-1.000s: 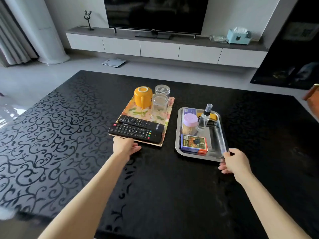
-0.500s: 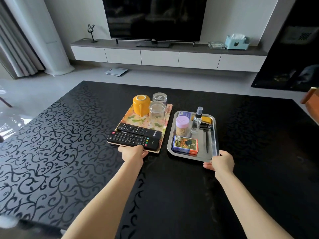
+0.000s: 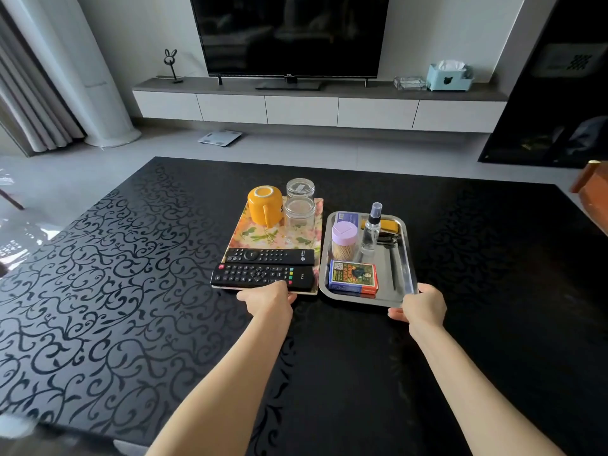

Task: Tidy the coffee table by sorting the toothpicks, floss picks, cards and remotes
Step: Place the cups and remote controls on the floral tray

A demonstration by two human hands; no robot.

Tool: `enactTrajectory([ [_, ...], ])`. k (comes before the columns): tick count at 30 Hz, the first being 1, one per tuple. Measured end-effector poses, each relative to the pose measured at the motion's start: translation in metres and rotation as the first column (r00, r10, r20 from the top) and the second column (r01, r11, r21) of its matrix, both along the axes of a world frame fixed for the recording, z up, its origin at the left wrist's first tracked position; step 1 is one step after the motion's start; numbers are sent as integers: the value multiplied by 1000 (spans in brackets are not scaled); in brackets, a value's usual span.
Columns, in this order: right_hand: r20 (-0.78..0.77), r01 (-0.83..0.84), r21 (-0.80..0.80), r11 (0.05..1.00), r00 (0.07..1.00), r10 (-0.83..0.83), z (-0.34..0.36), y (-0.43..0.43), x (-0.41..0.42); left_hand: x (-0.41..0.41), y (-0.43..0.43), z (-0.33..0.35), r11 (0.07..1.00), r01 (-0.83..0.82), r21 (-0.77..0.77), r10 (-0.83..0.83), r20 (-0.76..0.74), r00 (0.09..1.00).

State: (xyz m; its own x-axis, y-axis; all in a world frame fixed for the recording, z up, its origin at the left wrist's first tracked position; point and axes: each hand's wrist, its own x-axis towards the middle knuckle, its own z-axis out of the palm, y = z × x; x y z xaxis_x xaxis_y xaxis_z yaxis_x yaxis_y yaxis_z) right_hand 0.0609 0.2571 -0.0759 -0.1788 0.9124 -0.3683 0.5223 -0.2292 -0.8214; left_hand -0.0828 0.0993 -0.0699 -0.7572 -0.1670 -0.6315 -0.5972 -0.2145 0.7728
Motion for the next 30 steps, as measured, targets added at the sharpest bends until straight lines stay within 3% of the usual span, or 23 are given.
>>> enactTrajectory([
  [30, 69, -43, 51, 998, 997, 39, 6, 1, 13, 11, -6, 8, 998, 48, -38, -47, 27, 999],
])
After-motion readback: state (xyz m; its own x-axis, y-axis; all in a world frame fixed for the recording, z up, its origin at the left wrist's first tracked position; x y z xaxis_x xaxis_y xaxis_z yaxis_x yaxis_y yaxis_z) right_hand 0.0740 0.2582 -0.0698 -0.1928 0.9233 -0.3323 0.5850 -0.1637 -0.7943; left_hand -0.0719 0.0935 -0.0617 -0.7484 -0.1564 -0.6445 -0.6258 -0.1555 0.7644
